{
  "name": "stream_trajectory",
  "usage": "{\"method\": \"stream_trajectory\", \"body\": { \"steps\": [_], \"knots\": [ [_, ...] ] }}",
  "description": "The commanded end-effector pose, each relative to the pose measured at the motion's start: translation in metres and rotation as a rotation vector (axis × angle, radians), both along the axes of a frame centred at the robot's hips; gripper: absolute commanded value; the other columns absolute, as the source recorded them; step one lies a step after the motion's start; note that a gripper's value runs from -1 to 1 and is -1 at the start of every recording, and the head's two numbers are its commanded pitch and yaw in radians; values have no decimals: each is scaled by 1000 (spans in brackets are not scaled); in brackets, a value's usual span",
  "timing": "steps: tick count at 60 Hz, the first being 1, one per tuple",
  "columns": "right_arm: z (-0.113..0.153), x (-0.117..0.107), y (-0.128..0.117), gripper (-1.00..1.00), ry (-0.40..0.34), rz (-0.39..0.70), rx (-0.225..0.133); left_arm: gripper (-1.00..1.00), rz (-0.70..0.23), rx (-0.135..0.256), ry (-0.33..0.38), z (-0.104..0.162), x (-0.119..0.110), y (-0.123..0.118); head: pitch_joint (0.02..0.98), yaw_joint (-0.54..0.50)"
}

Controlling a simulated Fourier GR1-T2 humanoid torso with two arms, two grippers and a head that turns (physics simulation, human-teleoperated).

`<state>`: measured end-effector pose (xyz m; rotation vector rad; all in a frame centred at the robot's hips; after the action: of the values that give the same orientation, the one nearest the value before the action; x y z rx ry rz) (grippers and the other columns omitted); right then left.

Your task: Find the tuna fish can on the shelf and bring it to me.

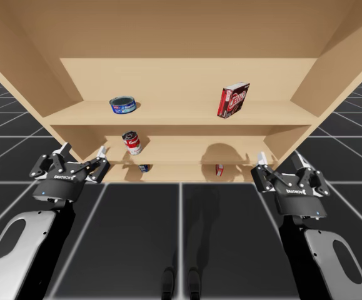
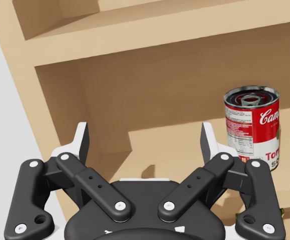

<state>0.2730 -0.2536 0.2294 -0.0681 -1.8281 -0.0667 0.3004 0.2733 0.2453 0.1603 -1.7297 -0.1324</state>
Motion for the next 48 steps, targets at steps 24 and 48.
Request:
{"method": "stream_trajectory", "body": {
  "steps": [24, 48],
  "knots": [
    [0, -1, 3, -1000, 42, 23, -8, -1000, -12, -11, 9, 1, 0, 1, 225, 147],
    [-3, -1, 5, -1000, 50, 56, -32, -1000, -38, -28, 1, 6, -6, 1, 310, 315]
  ]
}}
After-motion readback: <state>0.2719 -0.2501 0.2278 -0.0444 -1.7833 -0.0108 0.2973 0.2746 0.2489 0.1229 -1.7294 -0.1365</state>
